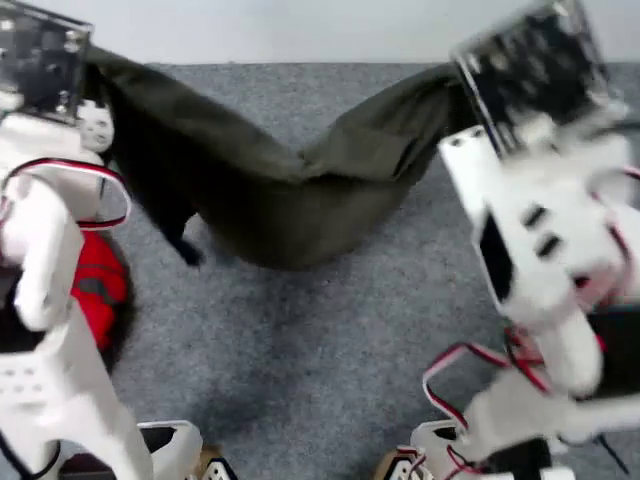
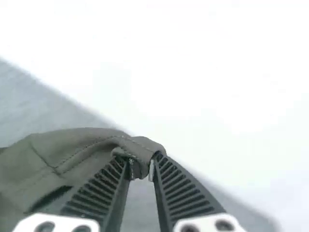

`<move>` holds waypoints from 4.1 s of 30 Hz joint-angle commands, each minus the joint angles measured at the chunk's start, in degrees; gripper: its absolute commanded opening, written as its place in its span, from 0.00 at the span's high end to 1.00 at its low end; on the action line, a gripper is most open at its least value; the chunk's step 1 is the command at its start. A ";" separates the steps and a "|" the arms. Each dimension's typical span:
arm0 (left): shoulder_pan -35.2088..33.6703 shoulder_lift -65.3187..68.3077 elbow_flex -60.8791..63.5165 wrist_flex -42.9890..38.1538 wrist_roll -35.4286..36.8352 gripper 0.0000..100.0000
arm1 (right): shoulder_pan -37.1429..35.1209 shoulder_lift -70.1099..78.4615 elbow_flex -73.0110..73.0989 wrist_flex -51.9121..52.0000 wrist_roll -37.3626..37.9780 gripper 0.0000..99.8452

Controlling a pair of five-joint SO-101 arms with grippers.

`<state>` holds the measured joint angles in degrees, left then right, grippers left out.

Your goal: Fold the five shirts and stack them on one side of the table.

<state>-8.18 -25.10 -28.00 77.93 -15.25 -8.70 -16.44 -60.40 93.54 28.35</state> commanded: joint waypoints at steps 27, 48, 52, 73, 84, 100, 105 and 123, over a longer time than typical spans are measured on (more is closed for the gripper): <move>1.67 -2.02 -24.22 19.87 -14.24 0.99 | 7.43 -16.75 -1.85 -26.77 24.53 0.99; 2.02 -14.59 18.59 21.89 -14.33 0.99 | 12.97 -20.09 16.00 -5.14 26.46 0.99; 2.02 -14.59 35.30 14.24 -14.33 0.99 | 10.33 -20.44 28.66 -5.67 24.09 0.99; 0.88 14.59 33.80 -17.05 -15.21 0.99 | 8.22 -17.10 81.58 -69.14 22.07 0.99; -3.08 33.93 6.11 -10.46 -22.68 0.99 | 8.40 5.85 70.86 -83.03 22.07 0.99; -2.20 56.70 -14.99 -4.84 -28.92 0.98 | 8.57 35.21 38.51 -82.86 25.76 0.99; -2.37 61.45 -21.23 -4.04 -28.92 0.98 | 8.66 38.99 34.02 -82.77 25.76 0.99; -0.26 69.45 -34.77 7.12 -28.84 0.98 | 11.47 38.20 33.32 -79.43 29.45 0.99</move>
<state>-8.62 45.58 -59.65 81.89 -43.82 1.49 23.74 -23.56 12.04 57.19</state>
